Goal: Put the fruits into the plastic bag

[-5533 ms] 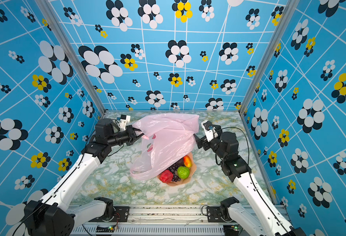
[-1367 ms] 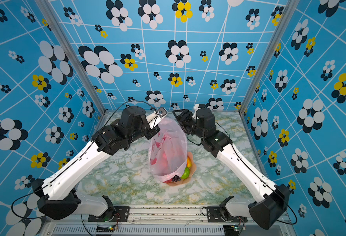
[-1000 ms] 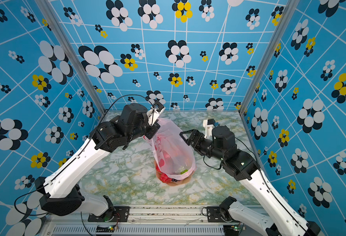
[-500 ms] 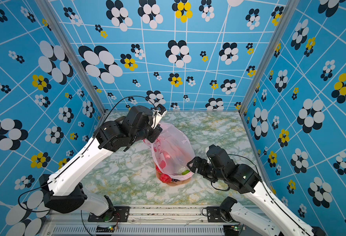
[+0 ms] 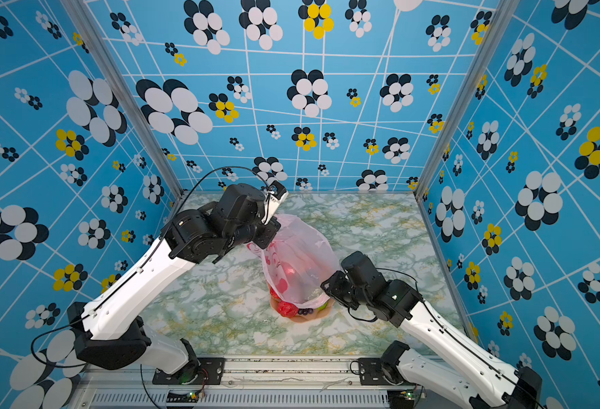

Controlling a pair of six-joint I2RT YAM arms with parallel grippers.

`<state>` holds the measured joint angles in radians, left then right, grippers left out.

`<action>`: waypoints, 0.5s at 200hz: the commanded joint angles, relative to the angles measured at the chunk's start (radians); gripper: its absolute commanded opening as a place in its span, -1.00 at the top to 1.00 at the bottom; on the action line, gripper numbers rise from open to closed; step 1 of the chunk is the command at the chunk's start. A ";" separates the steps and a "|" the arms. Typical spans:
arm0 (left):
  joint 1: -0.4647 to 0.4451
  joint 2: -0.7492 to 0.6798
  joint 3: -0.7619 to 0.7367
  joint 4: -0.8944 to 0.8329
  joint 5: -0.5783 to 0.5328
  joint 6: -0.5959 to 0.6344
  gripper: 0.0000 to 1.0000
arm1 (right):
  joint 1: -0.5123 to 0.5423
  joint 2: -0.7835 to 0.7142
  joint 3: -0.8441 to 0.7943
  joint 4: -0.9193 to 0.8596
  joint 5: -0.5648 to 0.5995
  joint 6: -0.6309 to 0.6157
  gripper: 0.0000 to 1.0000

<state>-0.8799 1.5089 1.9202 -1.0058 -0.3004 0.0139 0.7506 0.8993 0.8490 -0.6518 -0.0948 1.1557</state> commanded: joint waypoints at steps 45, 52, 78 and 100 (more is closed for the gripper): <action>0.287 -0.067 0.038 -0.112 0.101 -0.172 1.00 | -0.047 0.287 0.501 -0.027 0.156 -0.322 1.00; 0.324 -0.083 0.028 -0.116 0.111 -0.181 1.00 | -0.068 0.318 0.539 0.012 0.143 -0.365 1.00; 0.463 -0.153 -0.051 -0.071 0.181 -0.224 1.00 | -0.143 0.508 0.724 0.069 0.038 -0.446 1.00; 0.598 -0.113 -0.077 -0.051 0.364 -0.277 1.00 | -0.155 0.714 0.996 0.071 -0.031 -0.539 1.00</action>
<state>-0.3931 1.3773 1.8717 -1.0706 -0.1455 -0.1787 0.6067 1.4357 1.6390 -0.6109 -0.0410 0.7776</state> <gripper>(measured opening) 0.044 0.049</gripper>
